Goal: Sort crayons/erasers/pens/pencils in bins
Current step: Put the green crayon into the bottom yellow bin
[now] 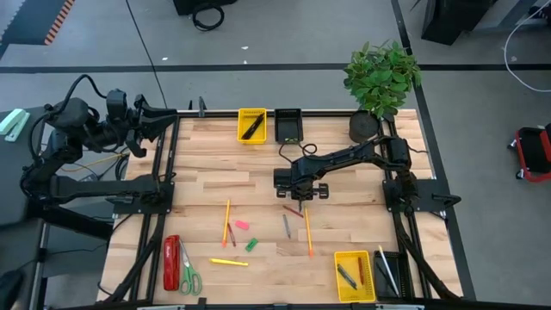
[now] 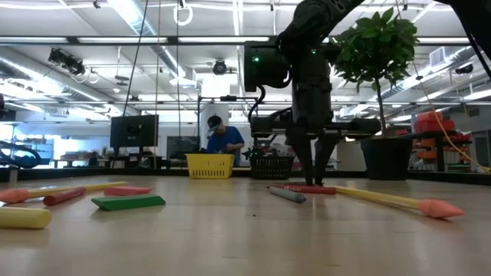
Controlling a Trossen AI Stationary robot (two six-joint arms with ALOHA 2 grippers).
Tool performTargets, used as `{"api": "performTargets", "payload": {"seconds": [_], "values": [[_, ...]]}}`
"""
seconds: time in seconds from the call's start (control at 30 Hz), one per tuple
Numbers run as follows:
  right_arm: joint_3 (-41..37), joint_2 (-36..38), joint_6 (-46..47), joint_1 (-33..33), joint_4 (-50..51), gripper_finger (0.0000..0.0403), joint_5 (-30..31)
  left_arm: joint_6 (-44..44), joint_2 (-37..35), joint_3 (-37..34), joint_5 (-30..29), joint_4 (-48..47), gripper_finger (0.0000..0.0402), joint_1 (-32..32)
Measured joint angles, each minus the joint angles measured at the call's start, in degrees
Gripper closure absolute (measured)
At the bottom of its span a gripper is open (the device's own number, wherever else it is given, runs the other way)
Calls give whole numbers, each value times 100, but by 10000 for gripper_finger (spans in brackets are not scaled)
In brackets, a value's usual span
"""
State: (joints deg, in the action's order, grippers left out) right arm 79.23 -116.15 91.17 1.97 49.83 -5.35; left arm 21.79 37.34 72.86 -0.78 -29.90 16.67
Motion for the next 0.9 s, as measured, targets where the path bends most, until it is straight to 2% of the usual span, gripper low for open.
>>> {"api": "performTargets", "payload": {"seconds": [0.4,0.57,0.7,0.9], "values": [[-3,629,-528,-283,746,368,-53,-749,-1,592,-203,-345,290,0],[-3,1278,-503,-596,821,368,-494,-745,-2,726,-258,-631,291,0],[0,1863,-209,-1255,842,368,-865,-716,2,723,-264,-959,290,-1],[5,2423,330,-2787,882,368,-1016,-326,2,722,-264,-1112,291,-2]]}}
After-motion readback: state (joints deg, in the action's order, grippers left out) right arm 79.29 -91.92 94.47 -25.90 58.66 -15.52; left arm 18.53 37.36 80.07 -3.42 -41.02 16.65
